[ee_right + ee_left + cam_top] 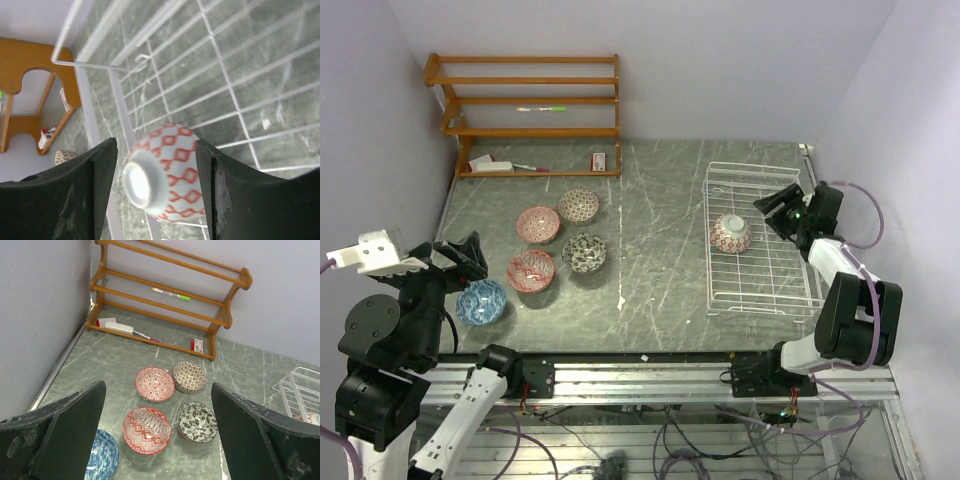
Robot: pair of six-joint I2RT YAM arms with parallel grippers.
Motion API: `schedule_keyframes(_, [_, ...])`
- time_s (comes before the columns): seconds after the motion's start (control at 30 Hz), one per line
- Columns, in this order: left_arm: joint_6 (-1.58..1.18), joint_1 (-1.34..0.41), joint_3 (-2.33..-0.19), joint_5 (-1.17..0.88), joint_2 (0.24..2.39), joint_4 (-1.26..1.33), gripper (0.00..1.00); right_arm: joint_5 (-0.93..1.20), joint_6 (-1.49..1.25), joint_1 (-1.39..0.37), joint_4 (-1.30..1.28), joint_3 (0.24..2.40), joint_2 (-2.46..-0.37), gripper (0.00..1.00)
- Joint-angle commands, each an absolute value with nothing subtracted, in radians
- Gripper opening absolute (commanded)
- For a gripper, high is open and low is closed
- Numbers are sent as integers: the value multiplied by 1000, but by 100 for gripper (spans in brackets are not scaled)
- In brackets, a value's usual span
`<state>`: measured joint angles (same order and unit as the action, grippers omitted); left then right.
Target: Load the bowls into the dish rack
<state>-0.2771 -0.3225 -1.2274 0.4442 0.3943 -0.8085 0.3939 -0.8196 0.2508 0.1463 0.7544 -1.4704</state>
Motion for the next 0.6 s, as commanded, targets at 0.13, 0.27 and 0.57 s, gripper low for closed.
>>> schedule_keyframes(0.13, [-271,-324,-1220,437,387,-786,98,93,-551,34,-128,991,-1471,68])
schedule_keyframes(0.27, [-270,-324,-1230,448,384,-802,98,-8,-502,-36,-171,1059,-1515,68])
schedule_keyframes(0.57, [-254,-324,-1217,458,361,-817,98,-137,-424,-97,-230,1134,-1627,68])
